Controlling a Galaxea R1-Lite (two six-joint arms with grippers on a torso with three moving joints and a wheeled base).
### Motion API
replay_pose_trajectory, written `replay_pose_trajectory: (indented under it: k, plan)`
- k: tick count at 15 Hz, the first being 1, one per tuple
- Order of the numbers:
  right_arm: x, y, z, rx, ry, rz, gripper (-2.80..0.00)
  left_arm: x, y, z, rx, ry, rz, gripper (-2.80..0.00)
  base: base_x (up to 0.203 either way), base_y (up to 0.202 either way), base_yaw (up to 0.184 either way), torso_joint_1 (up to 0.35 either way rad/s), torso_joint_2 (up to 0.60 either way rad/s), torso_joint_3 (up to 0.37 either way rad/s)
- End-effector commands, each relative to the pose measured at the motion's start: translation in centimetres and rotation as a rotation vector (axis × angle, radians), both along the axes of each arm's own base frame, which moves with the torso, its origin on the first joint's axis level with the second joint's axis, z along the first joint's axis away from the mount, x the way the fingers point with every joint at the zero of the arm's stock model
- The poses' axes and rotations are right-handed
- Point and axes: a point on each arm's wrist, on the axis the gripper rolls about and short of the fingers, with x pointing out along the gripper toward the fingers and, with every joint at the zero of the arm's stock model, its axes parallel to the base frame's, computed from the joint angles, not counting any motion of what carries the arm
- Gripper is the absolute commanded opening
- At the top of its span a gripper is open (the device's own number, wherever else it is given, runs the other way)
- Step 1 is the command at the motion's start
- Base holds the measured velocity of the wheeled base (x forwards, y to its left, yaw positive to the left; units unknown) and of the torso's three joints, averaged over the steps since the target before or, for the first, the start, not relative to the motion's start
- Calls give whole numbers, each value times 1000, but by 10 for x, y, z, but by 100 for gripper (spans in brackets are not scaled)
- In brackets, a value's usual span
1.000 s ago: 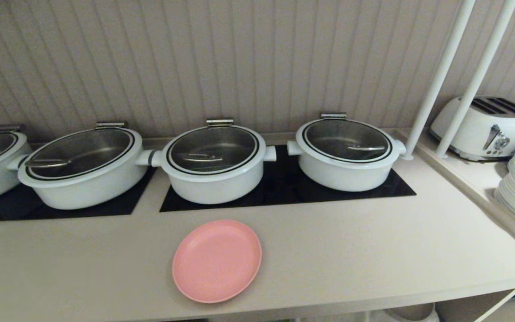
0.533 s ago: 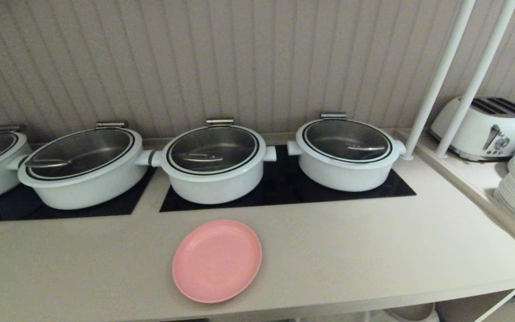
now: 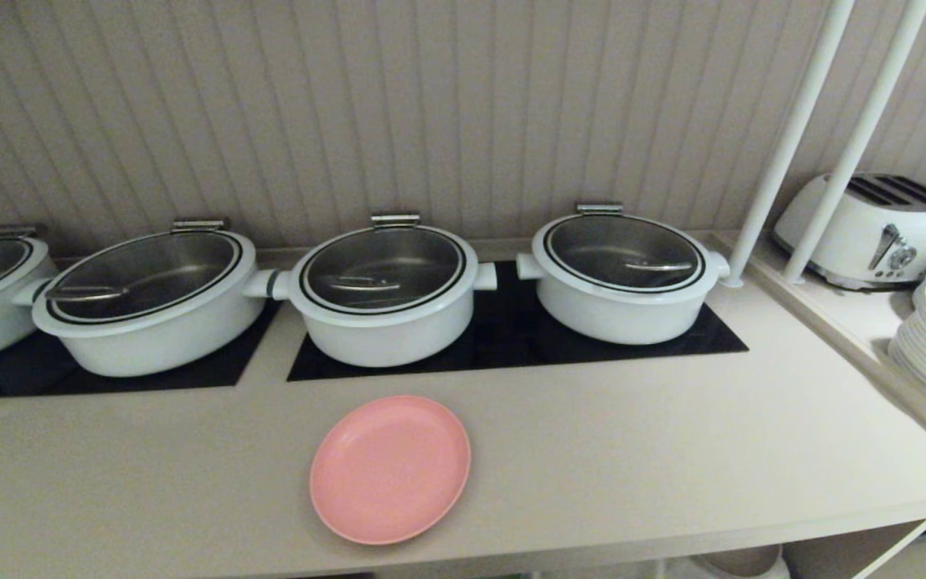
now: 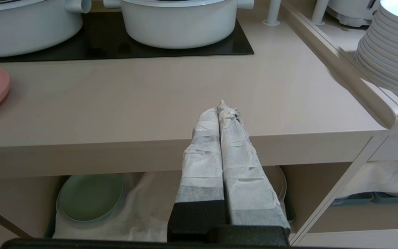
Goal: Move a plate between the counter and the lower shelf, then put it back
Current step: Pick up the plate
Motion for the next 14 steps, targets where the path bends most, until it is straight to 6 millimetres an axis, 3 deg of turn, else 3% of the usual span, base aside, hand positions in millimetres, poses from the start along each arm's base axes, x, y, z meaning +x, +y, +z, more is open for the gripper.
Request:
replay_pose_trajectory:
  k: [1, 4, 7, 14]
  plan:
    - [0, 0, 0, 0, 1, 1, -280, 0, 0, 0, -3, 1, 1, -280, 0, 0, 0, 0, 0, 0]
    - [0, 0, 0, 0, 1, 1, -280, -2, 0, 0, -22, 37, -1, -280, 0, 0, 0, 0, 0, 0]
    - [0, 0, 0, 0, 1, 1, -280, 3, 1, -14, 26, 67, 49, -280, 0, 0, 0, 0, 0, 0]
    - [0, 0, 0, 0, 1, 1, -280, 3, 1, -14, 20, 67, 60, -280, 0, 0, 0, 0, 0, 0]
